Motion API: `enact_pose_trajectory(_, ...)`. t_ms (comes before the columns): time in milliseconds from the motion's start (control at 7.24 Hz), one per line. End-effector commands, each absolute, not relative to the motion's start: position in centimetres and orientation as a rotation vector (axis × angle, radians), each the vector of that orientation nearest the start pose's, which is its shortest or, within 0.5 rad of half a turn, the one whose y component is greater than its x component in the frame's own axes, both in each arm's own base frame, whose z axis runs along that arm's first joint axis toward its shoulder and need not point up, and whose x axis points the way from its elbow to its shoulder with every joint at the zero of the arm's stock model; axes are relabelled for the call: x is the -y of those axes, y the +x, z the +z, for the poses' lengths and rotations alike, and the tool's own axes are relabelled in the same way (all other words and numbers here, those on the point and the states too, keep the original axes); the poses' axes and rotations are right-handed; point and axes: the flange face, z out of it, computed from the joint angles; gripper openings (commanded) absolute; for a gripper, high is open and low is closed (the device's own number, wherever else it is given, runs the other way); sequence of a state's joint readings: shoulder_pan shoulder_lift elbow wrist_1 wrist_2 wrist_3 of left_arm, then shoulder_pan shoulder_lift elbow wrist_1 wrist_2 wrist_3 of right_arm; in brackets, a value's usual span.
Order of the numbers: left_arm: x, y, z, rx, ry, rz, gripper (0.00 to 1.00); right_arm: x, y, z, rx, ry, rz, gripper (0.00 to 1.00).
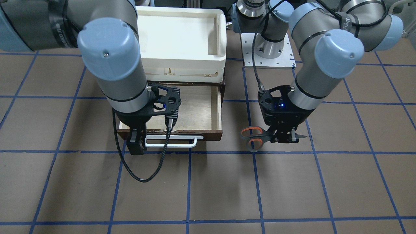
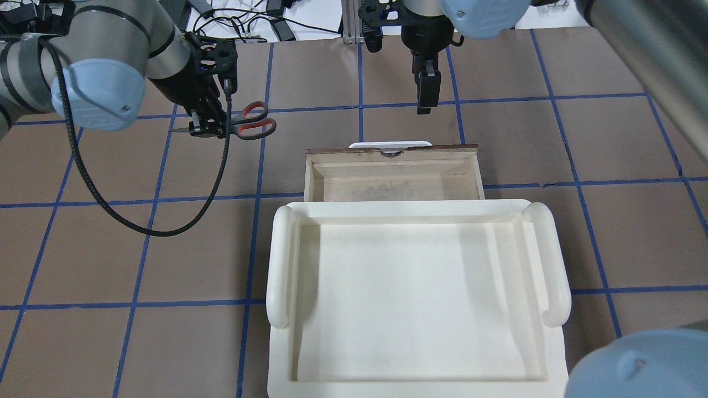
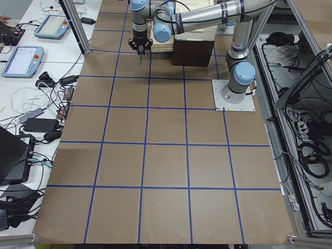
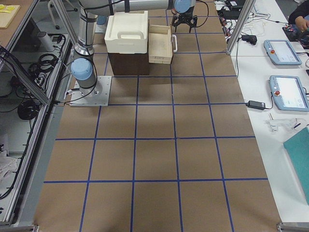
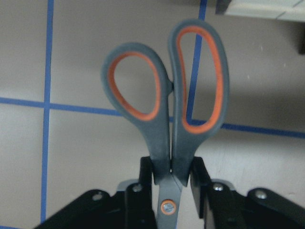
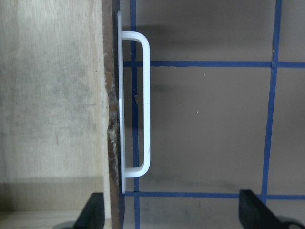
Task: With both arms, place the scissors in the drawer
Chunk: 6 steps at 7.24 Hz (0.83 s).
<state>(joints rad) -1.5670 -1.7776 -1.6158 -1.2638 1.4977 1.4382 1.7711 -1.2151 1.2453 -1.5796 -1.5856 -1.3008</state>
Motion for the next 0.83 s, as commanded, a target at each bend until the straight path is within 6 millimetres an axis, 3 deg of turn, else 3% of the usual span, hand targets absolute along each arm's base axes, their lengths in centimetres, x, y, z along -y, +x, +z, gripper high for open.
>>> enact_pose_trajectory(0,55.9,-18.6,38.8,-2.426,2.039,-0.145,0.00,56.0,21.7,48.3,-2.532,-1.879,-0.007,1.00)
enact_pose_trajectory(138,54.7,-21.7,38.8,-2.460,2.008,-0.138,0.00,54.7,20.7,49.2,-2.585,-1.810,-0.021,1.00)
enact_pose_trajectory(276,53.1,-25.9,38.4,-2.471,1.997,-0.125,0.00,53.4,20.2,50.1,-2.727,-1.597,-0.045,1.00)
enact_pose_trajectory(414,52.1,-28.3,38.2,-2.490,1.979,-0.128,0.00,52.3,20.1,50.6,-2.819,-1.424,-0.045,1.00)
enact_pose_trajectory(691,50.2,-31.2,38.8,-2.515,1.963,-0.144,0.00,50.2,19.7,51.9,-2.965,-1.094,-0.070,1.00)
